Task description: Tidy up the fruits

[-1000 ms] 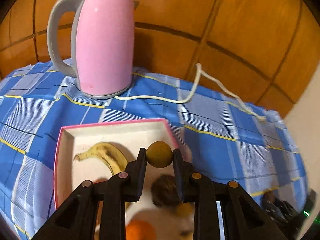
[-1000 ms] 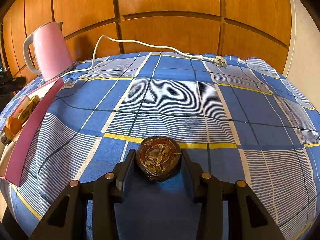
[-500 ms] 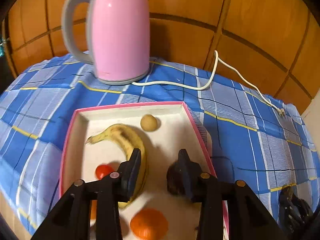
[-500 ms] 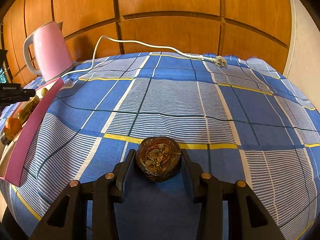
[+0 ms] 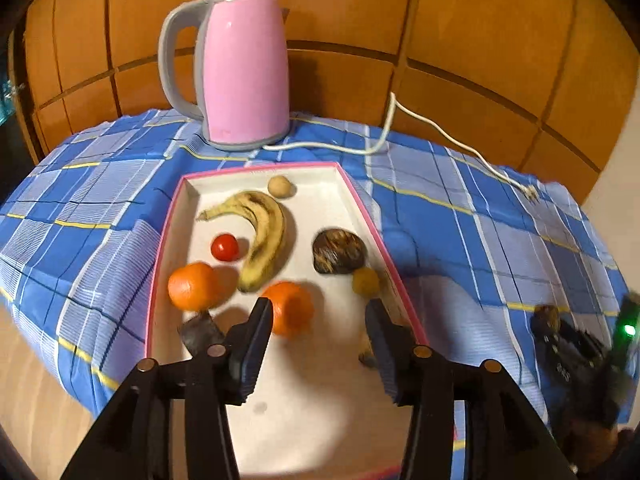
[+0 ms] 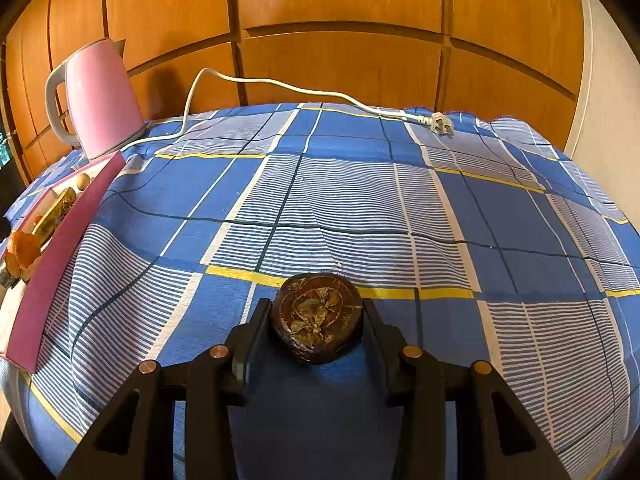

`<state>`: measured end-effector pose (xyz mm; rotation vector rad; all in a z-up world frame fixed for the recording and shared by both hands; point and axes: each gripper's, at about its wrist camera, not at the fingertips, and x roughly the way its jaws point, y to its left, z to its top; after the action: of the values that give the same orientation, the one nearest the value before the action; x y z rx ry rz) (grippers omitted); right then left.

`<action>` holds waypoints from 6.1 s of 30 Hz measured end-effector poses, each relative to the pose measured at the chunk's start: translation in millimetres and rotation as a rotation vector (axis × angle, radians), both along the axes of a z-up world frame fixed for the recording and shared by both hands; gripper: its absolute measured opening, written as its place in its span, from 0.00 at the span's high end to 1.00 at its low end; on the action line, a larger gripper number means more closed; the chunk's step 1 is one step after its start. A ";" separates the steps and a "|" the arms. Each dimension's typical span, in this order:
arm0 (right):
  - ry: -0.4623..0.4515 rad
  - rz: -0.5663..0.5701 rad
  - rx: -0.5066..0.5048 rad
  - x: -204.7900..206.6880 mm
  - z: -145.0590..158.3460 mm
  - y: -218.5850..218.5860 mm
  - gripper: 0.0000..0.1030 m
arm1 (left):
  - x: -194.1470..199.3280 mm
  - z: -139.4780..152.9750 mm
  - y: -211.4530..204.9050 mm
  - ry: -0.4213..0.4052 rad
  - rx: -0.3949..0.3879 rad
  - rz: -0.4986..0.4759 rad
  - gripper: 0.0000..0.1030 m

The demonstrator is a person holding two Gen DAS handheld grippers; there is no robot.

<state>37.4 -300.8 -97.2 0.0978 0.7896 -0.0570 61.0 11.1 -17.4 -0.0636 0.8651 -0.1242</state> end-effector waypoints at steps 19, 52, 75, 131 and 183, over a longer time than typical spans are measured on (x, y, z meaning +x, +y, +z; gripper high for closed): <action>0.024 -0.005 -0.090 2.7 0.1 10.2 0.58 | -57.0 -2.3 20.8 -0.008 -0.018 0.008 0.49; 0.016 -0.006 -0.074 3.3 -1.1 8.0 0.58 | -11.0 -30.3 47.1 0.069 0.000 0.125 0.45; 0.080 0.000 -0.100 7.7 11.5 16.9 0.58 | -33.7 -12.1 42.1 0.029 0.042 0.099 0.38; 0.043 0.629 0.045 26.3 59.9 250.0 0.47 | -51.7 0.3 106.3 -0.032 0.026 0.308 0.16; -0.111 0.224 -0.042 -35.9 81.4 191.7 0.47 | -82.1 12.6 56.5 -0.122 0.071 0.260 0.00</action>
<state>1.4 -109.1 -15.7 -0.0270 0.6836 0.1430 -21.1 67.6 -4.8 -0.1004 0.7323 0.1454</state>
